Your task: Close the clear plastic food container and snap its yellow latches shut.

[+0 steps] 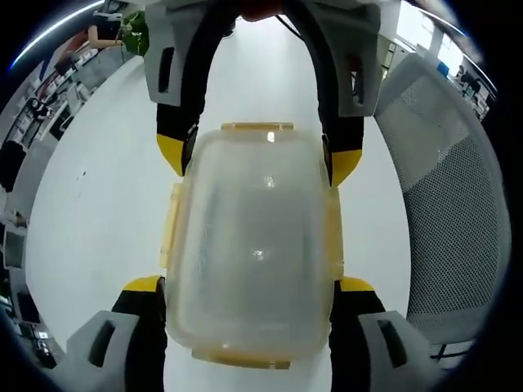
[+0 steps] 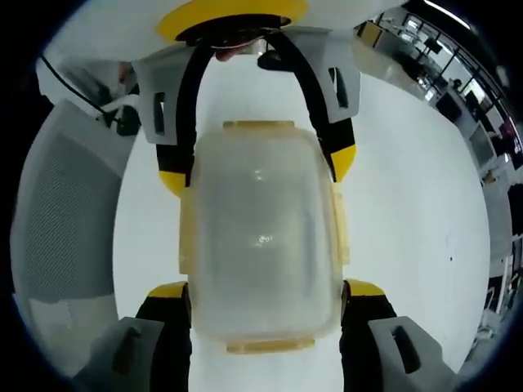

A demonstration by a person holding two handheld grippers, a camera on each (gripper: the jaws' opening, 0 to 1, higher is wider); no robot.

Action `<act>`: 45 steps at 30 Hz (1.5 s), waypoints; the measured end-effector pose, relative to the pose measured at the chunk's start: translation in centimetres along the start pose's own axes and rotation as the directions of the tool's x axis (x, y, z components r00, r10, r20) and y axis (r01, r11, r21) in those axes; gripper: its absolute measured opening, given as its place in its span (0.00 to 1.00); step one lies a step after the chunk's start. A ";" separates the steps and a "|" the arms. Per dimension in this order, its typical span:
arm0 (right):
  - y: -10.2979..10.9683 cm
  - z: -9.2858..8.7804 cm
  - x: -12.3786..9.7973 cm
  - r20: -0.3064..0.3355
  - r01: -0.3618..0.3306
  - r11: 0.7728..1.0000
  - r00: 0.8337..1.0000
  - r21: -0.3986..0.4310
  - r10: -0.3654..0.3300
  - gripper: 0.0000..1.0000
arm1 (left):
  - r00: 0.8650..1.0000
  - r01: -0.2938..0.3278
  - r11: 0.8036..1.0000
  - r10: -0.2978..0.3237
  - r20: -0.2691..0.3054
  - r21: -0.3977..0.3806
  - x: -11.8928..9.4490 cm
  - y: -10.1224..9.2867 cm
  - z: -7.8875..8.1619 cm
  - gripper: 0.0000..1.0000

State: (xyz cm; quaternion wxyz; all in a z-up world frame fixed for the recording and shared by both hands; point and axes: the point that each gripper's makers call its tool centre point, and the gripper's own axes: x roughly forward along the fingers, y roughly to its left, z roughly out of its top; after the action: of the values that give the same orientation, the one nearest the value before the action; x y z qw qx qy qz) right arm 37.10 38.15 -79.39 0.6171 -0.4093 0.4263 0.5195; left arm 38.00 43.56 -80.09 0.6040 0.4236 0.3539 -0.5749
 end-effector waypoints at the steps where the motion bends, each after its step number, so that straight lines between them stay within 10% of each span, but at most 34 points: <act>1: 0.0 0.0 0.0 -0.001 0.001 1.000 1.000 0.000 -0.001 0.75 | 1.000 0.000 1.000 0.000 0.003 0.000 0.0 0.0 0.0 0.82; 45: -4.3 0.5 0.5 -0.005 0.014 1.000 1.000 0.005 -0.014 0.75 | 1.000 -0.003 1.000 0.003 0.006 -0.001 0.4 4.3 -0.3 0.83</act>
State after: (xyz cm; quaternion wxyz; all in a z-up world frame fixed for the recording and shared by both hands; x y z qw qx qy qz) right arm 41.49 38.26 -79.42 0.6207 -0.4122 0.4261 0.5130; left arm 42.35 43.55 -80.09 0.6061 0.4219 0.3516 -0.5753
